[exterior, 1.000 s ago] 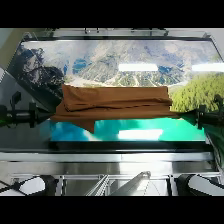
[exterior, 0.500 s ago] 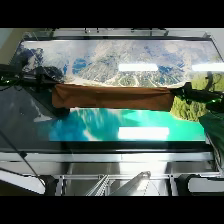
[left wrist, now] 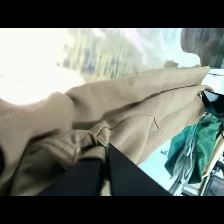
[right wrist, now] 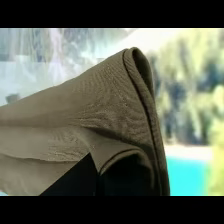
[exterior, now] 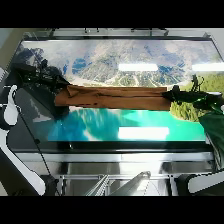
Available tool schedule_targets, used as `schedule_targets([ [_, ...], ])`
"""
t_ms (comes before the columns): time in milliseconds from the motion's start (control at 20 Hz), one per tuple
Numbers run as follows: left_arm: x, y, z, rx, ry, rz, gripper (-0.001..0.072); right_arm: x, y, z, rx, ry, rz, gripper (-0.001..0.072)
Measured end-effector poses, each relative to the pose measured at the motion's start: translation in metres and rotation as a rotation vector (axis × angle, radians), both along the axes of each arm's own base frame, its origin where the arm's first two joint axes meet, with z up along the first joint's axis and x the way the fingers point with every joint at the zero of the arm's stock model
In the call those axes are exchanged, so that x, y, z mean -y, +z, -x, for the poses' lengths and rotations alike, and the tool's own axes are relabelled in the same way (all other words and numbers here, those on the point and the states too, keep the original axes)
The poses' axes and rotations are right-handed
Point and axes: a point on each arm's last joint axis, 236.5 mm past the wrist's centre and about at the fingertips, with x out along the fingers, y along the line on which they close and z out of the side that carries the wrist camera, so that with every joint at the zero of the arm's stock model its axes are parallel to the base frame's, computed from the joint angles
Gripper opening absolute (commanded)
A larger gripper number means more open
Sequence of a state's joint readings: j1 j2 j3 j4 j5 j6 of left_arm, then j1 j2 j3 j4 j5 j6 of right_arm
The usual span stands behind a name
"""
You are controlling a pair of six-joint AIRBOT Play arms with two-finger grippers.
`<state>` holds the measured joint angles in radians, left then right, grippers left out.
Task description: Fold the shirts.
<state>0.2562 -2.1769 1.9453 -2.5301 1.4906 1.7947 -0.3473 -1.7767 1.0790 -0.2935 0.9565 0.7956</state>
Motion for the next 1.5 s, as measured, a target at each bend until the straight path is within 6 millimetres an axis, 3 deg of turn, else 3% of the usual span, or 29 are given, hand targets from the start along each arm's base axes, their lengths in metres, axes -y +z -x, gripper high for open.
schedule_targets([
  [100,-0.007,0.010,-0.007,0.035,-0.004,-0.005,0.0326,0.002,0.014,0.000,0.026,0.024,-0.013,0.0282],
  [200,-0.019,0.028,-0.011,0.070,0.002,-0.010,0.0335,0.015,0.036,0.003,0.052,0.056,-0.003,0.0523],
  [250,-0.027,0.038,-0.011,0.084,0.009,-0.014,0.0335,0.027,0.043,0.007,0.044,0.066,0.022,0.0604],
  [450,-0.060,0.071,-0.008,0.132,0.098,-0.036,0.0333,0.065,0.040,0.026,-0.067,0.070,0.126,0.0618],
  [550,-0.066,0.083,-0.005,0.144,0.124,-0.042,0.0332,0.066,0.027,0.031,-0.129,0.074,0.132,0.0617],
  [650,-0.063,0.091,-0.003,0.148,0.123,-0.043,0.0330,0.054,0.010,0.035,-0.192,0.091,0.116,0.0616],
  [700,-0.059,0.094,-0.002,0.154,0.116,-0.044,0.0295,0.046,0.002,0.035,-0.217,0.100,0.101,0.0615],
  [750,-0.053,0.096,-0.002,0.158,0.106,-0.045,0.0119,0.034,-0.001,0.034,-0.233,0.105,0.066,0.0580],
  [800,-0.044,0.097,-0.002,0.162,0.093,-0.045,0.0007,0.021,-0.007,0.032,-0.248,0.114,0.038,0.0492],
  [900,-0.022,0.098,-0.003,0.171,0.060,-0.045,0.0008,-0.002,-0.015,0.027,-0.268,0.127,-0.007,0.0398],
  [1000,0.009,0.093,-0.005,0.181,0.011,-0.047,0.0008,-0.018,-0.021,0.019,-0.266,0.143,-0.013,0.0019],
  [1250,0.117,0.034,0.007,0.156,-0.185,-0.140,0.0008,-0.039,-0.012,0.004,-0.227,0.201,-0.009,0.0016],
  [1500,0.215,-0.029,0.035,0.153,-0.388,-0.297,0.0009,-0.019,0.049,-0.002,-0.134,0.233,-0.043,0.0016],
])
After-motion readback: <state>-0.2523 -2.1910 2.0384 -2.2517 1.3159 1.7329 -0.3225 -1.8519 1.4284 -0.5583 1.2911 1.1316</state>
